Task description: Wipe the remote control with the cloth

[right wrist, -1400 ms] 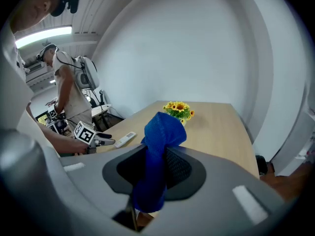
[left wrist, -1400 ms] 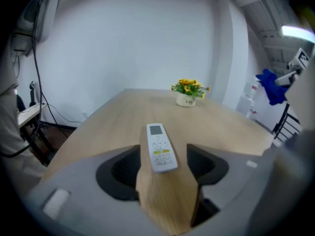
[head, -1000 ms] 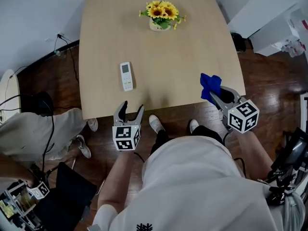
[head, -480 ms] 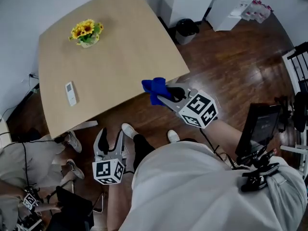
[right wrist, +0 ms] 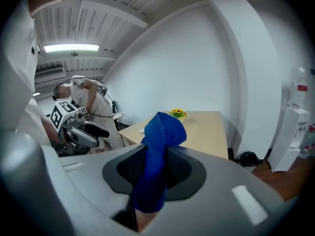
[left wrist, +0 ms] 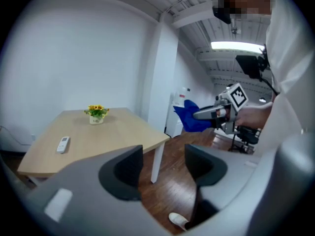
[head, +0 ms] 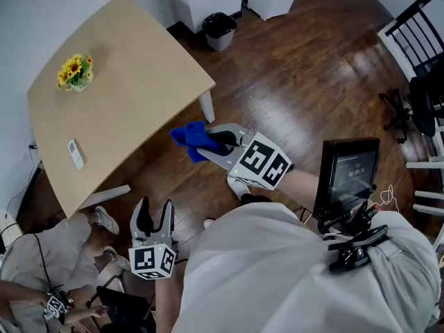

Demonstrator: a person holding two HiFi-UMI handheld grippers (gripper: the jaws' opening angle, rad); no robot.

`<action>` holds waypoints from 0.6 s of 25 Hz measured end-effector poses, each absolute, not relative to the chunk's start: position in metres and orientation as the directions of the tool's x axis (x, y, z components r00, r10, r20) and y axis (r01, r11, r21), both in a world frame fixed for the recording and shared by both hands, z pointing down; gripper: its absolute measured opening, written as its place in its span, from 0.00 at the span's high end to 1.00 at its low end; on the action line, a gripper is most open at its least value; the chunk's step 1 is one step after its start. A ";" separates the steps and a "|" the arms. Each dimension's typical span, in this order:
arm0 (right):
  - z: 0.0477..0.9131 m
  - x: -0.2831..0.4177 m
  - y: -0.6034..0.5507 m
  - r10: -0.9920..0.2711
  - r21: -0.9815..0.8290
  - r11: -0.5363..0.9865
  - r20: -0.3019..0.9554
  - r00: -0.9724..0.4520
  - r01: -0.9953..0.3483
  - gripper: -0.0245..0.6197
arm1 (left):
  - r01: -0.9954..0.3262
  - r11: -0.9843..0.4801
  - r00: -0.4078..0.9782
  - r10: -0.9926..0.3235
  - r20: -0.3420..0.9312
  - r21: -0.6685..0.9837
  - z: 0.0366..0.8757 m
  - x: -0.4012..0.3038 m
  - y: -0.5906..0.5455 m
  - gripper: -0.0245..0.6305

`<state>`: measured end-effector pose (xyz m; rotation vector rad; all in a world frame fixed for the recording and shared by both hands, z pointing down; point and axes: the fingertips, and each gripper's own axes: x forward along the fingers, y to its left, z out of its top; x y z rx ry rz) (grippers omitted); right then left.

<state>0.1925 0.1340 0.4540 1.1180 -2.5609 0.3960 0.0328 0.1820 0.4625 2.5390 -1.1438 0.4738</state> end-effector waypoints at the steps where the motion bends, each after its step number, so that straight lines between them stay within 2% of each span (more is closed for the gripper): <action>1: 0.450 0.191 0.140 -0.669 -0.119 0.645 0.389 -0.633 -0.755 0.82 | -0.747 -0.649 0.642 -0.648 0.409 0.143 0.458 0.034 0.186 0.52; 7: 0.432 0.161 0.187 -0.692 -0.099 0.628 0.384 -0.611 -0.772 0.82 | -0.704 -0.700 0.689 -0.629 0.361 0.123 0.429 0.008 0.221 0.52; 15: 0.427 0.106 0.237 -0.698 -0.077 0.627 0.387 -0.603 -0.775 0.82 | -0.719 -0.680 0.682 -0.647 0.342 0.146 0.437 -0.061 0.270 0.55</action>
